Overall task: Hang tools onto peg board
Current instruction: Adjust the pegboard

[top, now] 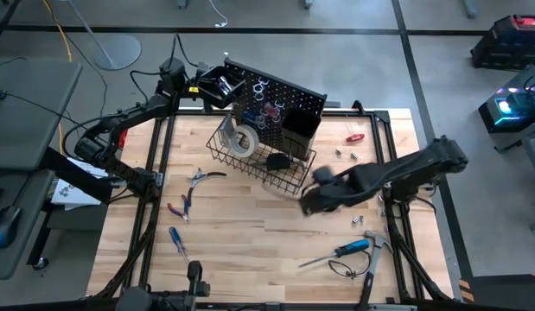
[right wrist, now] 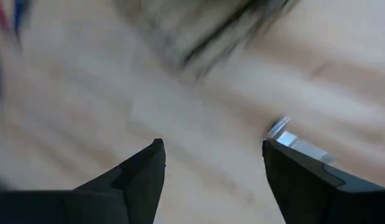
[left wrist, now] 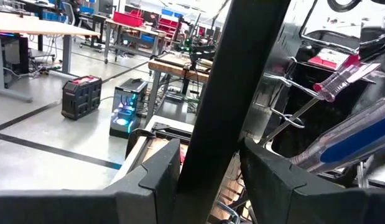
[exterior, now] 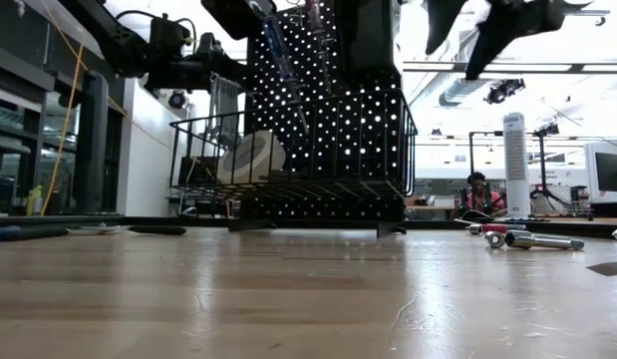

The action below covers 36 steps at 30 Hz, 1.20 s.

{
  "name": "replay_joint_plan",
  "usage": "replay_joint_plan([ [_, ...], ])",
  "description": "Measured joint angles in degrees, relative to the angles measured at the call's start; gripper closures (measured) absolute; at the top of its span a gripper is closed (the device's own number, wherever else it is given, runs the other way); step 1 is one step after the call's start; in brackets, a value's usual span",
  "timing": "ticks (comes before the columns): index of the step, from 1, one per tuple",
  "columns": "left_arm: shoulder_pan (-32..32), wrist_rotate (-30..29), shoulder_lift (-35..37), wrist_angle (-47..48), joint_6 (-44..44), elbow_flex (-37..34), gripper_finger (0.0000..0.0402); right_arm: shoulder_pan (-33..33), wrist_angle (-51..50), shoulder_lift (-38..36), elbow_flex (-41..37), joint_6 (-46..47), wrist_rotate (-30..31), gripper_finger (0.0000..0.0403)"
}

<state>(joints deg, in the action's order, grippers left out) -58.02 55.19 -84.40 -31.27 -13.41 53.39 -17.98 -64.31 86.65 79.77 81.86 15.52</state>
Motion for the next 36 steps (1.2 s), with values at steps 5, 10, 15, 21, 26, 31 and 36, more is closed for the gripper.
replay_joint_plan([
  [5, 0.0, -0.2, 0.0, 0.0, 0.0, 0.0, 0.0251, -0.4, -8.0, -8.2, 0.1, 9.9, 17.4, 0.0173],
  [10, 0.0, -0.3, 0.0, 0.0, 0.0, 0.0, 0.0251, -0.3, -3.0, -16.4, 0.1, 9.0, 32.8, 0.0271],
  [15, 0.0, -0.9, 0.0, 0.1, 0.0, 0.0, 0.0251, 0.8, 16.4, -21.2, 0.1, -11.0, 45.1, 0.0389],
  [21, 0.0, -1.2, 0.0, 0.1, 0.0, 0.0, 0.0251, 11.9, 44.3, -20.1, 0.2, -42.5, 30.9, 0.0400],
  [26, 0.1, -1.3, 0.0, 0.1, 0.0, 0.0, 0.0251, 18.7, 41.1, -19.0, 0.2, -40.5, 22.5, 0.0402],
  [31, 1.0, -1.8, 0.0, 0.0, 0.1, 0.0, 0.0251, 20.6, 36.8, -17.4, 0.1, -38.4, 20.5, 0.0402],
  [36, 2.3, -2.3, 0.0, 0.0, 0.0, 0.0, 0.0251, 22.1, 35.8, -17.2, 0.1, -38.5, 20.9, 0.0403],
])
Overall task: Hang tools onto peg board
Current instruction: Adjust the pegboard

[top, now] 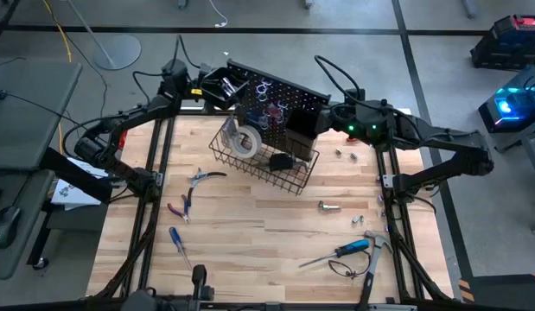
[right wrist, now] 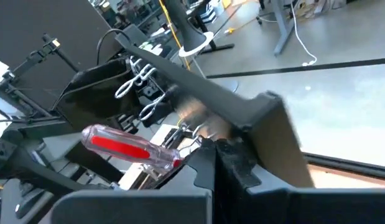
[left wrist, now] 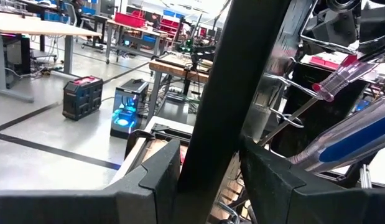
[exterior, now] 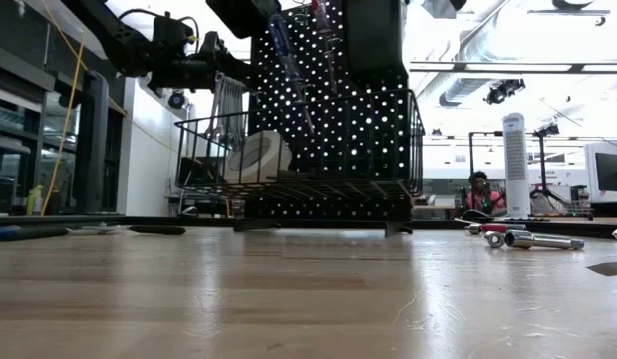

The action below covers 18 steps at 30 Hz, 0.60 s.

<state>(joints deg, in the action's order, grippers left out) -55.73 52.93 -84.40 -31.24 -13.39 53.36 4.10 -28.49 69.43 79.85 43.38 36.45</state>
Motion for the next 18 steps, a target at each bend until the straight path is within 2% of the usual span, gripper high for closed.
replay_joint_plan([
  [8, 1.6, 0.8, 0.0, 0.0, -1.9, 0.0, 0.0264, 2.7, -2.6, -0.7, 0.0, -1.4, -2.7, 0.0403],
  [18, 2.1, 6.5, 0.3, 0.3, -6.5, 0.0, 0.0276, 8.5, -4.7, -0.7, 0.0, -3.9, -8.4, 0.0403],
])
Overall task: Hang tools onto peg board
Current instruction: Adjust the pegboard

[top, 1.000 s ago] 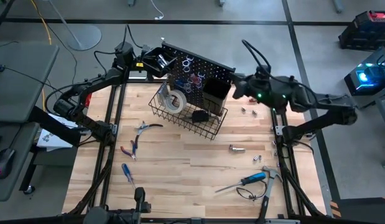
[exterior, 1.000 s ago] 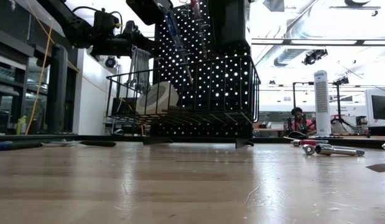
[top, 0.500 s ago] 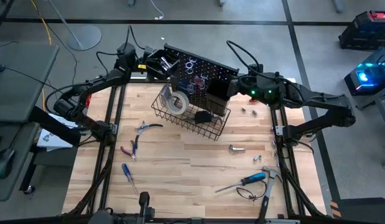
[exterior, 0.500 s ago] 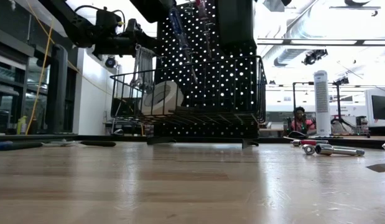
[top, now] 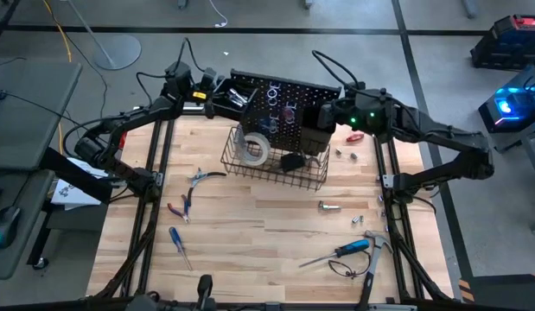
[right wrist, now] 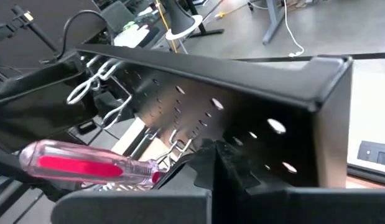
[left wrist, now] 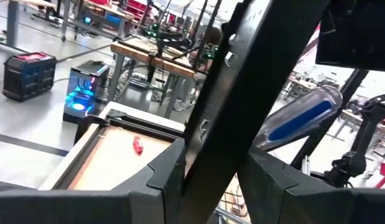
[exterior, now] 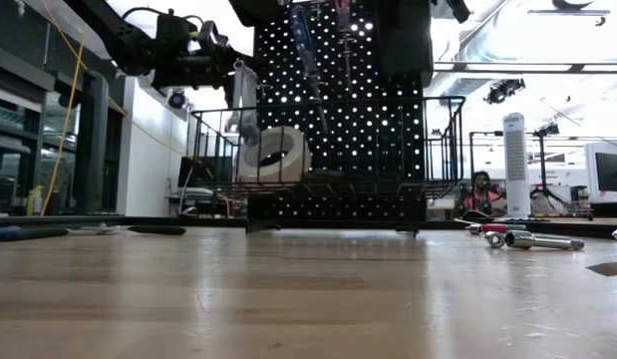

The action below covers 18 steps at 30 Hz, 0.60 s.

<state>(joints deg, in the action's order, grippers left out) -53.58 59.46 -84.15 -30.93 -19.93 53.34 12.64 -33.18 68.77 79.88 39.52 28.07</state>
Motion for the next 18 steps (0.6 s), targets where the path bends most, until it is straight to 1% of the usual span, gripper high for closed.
replay_joint_plan([
  [6, 0.0, 0.1, 1.5, 0.8, -0.7, -0.2, 0.0276, 3.2, 0.5, 0.0, 0.0, -1.0, -4.2, 0.0403],
  [9, 0.0, -0.1, 1.6, 0.9, 0.0, -0.2, 0.0276, 3.7, 1.1, 0.0, 0.0, -1.2, -5.4, 0.0403],
  [15, 0.6, -1.3, 1.9, 4.2, 5.5, 0.0, 0.0272, 3.6, 3.5, 0.0, 0.0, -1.0, -10.5, 0.0403],
  [18, 1.0, -4.6, 1.9, 4.2, 8.1, 0.0, 0.0263, 3.4, 5.5, 0.0, 0.0, -1.0, -12.1, 0.0403],
])
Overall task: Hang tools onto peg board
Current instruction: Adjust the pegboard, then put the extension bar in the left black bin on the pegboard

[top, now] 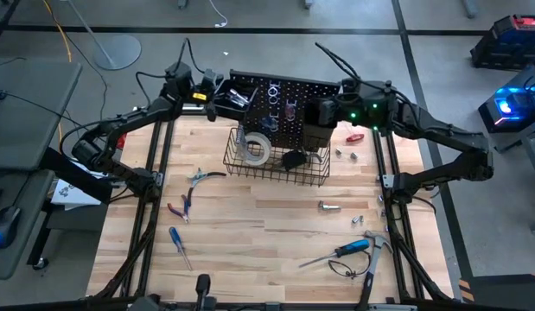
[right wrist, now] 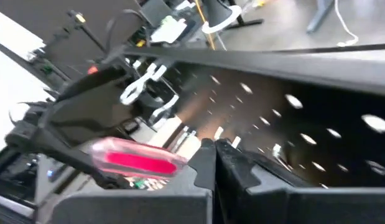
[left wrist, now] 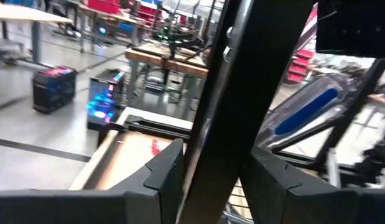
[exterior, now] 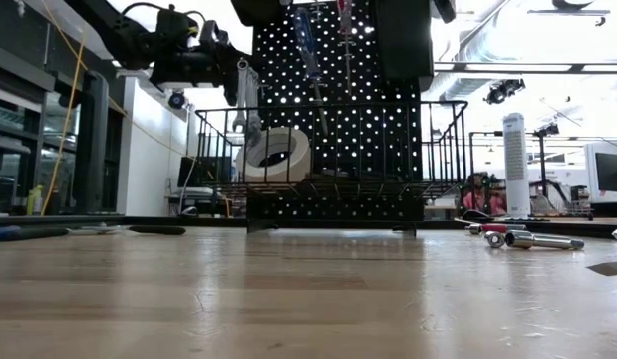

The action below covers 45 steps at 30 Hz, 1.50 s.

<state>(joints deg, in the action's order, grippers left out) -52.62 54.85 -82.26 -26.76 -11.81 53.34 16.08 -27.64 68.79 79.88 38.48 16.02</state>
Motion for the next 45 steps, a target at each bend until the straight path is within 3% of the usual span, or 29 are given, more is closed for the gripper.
replay_joint_plan([
  [10, 0.2, -1.6, 0.0, 0.3, 2.0, 0.0, 0.0245, -2.2, 7.4, -2.9, 0.0, -2.2, -4.7, 0.0403],
  [15, 0.2, -1.6, 0.0, 0.3, 2.0, 0.0, 0.0245, -9.3, 7.4, -5.3, 0.0, -2.5, -4.9, 0.0403],
  [20, 0.2, -1.6, 0.0, 0.4, 2.0, 0.0, 0.0245, -19.2, 5.6, -4.8, 0.0, 5.6, -5.6, 0.0403],
  [25, 0.2, -1.6, -0.1, 0.4, 1.5, 0.0, 0.0245, -30.9, -6.7, -0.5, 0.1, 22.6, -4.3, 0.0400],
  [28, 0.2, -1.6, -0.1, 0.4, 1.4, 0.0, 0.0245, -38.0, -19.7, 4.3, 0.1, 33.1, -9.9, 0.0375],
  [31, 0.2, -1.6, -0.1, 0.4, 1.4, 0.0, 0.0245, -43.6, -30.5, 10.3, 0.0, 36.3, -14.0, 0.0328],
  [34, 0.2, -1.6, -0.1, 0.4, 1.0, 0.0, 0.0245, -45.7, -38.4, 16.9, 0.0, 32.4, -17.2, 0.0266],
  [39, 0.2, -1.6, -0.1, 0.4, 0.9, 0.0, 0.0245, -44.0, -45.0, 27.9, 0.0, 18.4, -18.0, 0.0176],
  [45, 0.2, -1.6, -0.1, 0.4, 0.9, 0.0, 0.0245, -41.3, -44.6, 36.4, -0.2, 3.2, -15.2, 0.0149],
])
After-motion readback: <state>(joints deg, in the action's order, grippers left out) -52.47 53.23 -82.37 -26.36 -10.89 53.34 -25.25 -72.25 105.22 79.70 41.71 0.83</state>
